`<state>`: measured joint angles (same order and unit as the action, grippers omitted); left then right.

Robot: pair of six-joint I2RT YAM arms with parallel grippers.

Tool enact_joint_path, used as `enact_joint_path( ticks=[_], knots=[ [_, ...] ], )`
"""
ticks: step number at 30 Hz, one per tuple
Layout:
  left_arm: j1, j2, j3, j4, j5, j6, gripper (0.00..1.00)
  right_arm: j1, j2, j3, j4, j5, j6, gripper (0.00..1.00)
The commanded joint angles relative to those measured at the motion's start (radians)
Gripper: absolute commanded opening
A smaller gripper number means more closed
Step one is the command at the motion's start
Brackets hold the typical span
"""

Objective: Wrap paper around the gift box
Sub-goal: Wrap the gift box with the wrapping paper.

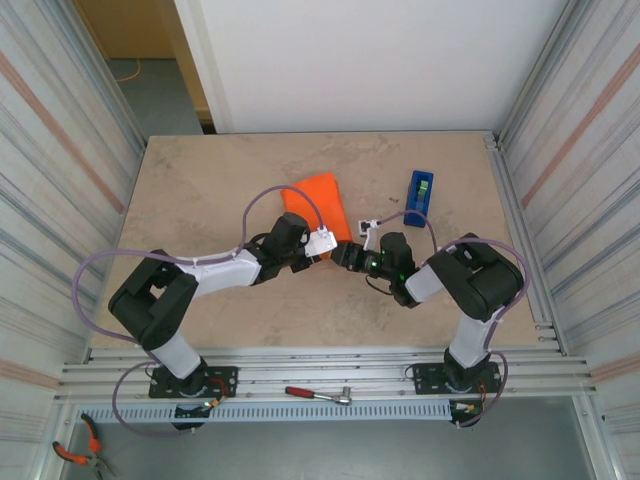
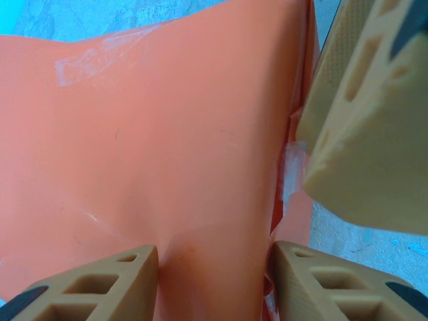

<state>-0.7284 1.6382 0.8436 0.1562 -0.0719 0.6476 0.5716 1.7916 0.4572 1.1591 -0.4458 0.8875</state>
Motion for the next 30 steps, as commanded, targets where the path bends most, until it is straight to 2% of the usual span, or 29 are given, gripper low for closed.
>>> enact_joint_path(
  ticks=[1, 13, 18, 30],
  knots=[
    [-0.003, 0.006, 0.006, -0.058, -0.001, -0.005, 0.48, -0.015, -0.048, -0.025, 0.016, -0.002, 0.012, 0.34],
    [-0.004, 0.006, 0.007, -0.058, -0.003, -0.006, 0.48, -0.02, -0.089, -0.054, -0.009, -0.025, 0.001, 0.31],
    [-0.005, 0.006, 0.005, -0.057, -0.002, -0.005, 0.48, -0.012, -0.066, -0.022, -0.009, -0.038, 0.002, 0.25],
    [-0.005, 0.006, 0.006, -0.057, -0.004, -0.003, 0.48, 0.007, 0.016, 0.057, 0.0, -0.037, 0.02, 0.18]
  ],
)
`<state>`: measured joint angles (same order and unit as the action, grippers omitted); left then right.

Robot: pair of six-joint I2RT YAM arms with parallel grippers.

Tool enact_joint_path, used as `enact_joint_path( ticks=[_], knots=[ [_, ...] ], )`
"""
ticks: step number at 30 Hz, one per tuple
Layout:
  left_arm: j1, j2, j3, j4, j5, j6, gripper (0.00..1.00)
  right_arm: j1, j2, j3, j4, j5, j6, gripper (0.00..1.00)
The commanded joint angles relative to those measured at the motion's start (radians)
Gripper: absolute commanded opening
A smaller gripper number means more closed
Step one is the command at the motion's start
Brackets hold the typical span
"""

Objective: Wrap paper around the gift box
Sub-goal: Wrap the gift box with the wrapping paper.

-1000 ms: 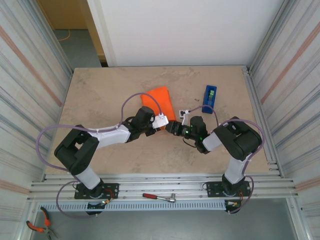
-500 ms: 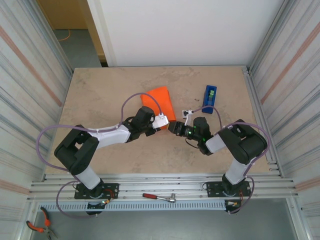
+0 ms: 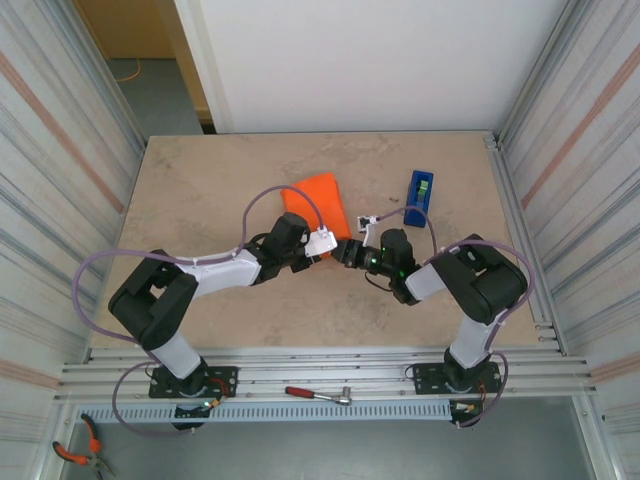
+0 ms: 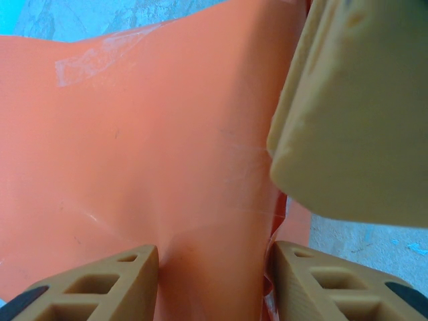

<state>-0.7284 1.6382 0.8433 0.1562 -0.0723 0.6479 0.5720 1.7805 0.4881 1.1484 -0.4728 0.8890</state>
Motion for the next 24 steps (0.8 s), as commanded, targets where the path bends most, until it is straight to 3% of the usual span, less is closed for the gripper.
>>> enact_joint_path(
  ticks=[1, 12, 24],
  knots=[
    [-0.005, 0.006, 0.007, -0.057, -0.004, -0.004, 0.48, 0.006, 0.032, 0.03, 0.012, -0.009, 0.019, 0.17],
    [-0.009, 0.007, 0.005, -0.055, -0.005, -0.001, 0.48, 0.006, 0.1, 0.079, 0.014, 0.015, 0.038, 0.17],
    [-0.009, 0.011, 0.007, -0.055, -0.011, -0.001, 0.47, 0.012, 0.084, 0.06, 0.008, 0.028, 0.041, 0.24]
  ],
)
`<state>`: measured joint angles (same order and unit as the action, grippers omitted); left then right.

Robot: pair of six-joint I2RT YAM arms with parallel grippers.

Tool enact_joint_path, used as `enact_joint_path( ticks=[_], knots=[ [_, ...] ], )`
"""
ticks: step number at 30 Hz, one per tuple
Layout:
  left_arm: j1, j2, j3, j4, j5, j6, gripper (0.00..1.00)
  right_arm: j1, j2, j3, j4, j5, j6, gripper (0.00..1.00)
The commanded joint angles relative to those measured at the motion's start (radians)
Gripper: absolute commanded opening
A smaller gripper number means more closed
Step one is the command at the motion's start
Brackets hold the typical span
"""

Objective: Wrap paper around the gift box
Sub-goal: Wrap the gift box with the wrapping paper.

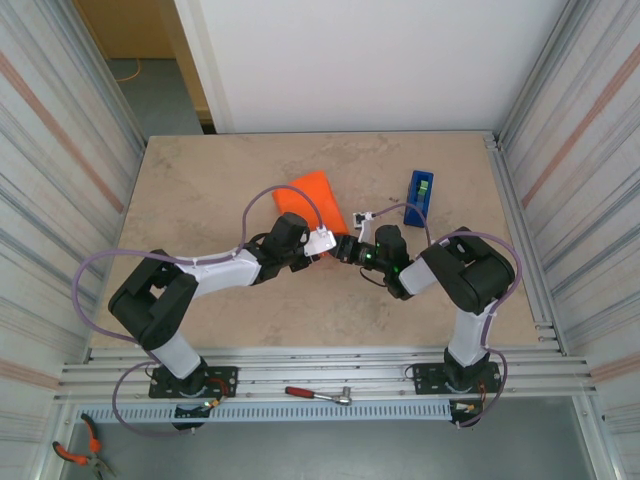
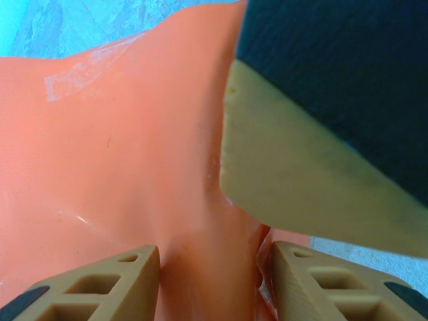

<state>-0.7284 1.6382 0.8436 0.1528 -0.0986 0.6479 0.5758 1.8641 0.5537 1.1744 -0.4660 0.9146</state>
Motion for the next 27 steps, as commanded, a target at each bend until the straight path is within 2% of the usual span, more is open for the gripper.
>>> enact_joint_path(
  ticks=[1, 7, 27],
  knots=[
    [-0.008, 0.011, 0.008, -0.052, 0.016, -0.002, 0.47, 0.009, -0.005, -0.011, -0.019, 0.023, 0.013, 0.24],
    [-0.009, 0.012, 0.008, -0.053, 0.014, -0.003, 0.44, 0.007, -0.024, -0.021, -0.04, 0.027, 0.003, 0.24],
    [-0.009, 0.011, 0.008, -0.058, 0.016, -0.004, 0.43, 0.006, -0.053, -0.018, -0.079, 0.031, -0.011, 0.3]
  ],
)
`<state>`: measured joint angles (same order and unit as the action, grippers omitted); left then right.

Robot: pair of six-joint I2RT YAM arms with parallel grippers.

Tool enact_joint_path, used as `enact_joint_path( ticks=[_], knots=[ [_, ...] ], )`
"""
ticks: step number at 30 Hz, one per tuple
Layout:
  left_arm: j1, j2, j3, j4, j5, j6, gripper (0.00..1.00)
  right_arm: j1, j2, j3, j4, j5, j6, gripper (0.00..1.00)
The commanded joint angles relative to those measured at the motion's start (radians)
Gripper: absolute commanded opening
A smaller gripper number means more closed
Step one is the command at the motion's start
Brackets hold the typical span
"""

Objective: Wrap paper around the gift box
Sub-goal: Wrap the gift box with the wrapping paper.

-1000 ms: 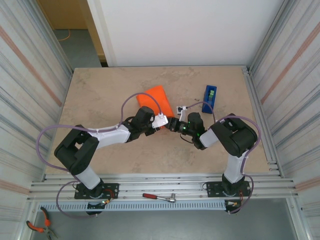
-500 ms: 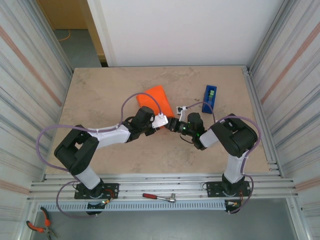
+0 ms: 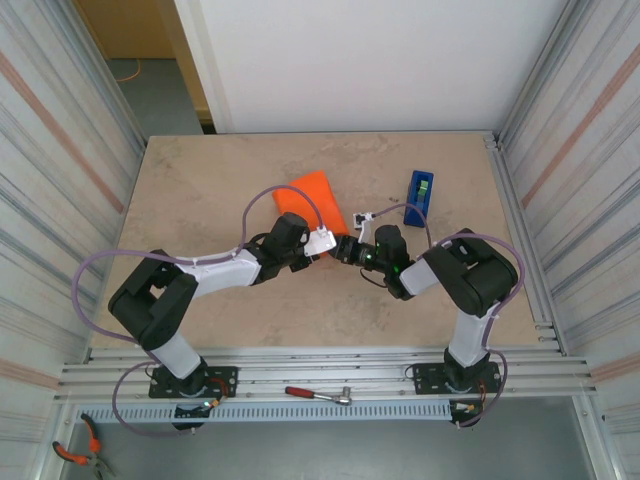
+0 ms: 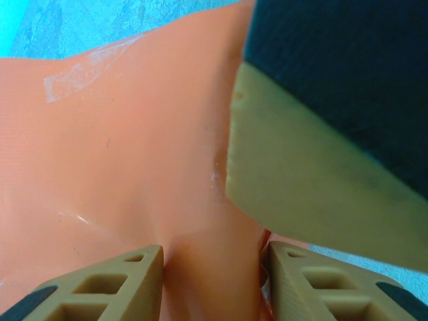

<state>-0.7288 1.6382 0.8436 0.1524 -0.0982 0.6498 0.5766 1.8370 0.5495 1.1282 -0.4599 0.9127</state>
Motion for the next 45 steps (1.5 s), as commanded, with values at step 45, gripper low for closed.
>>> enact_joint_path(
  ticks=[45],
  knots=[
    [-0.01, 0.021, 0.018, -0.068, 0.013, -0.005, 0.42, -0.018, -0.062, -0.013, -0.087, 0.018, -0.037, 0.39]
  ],
)
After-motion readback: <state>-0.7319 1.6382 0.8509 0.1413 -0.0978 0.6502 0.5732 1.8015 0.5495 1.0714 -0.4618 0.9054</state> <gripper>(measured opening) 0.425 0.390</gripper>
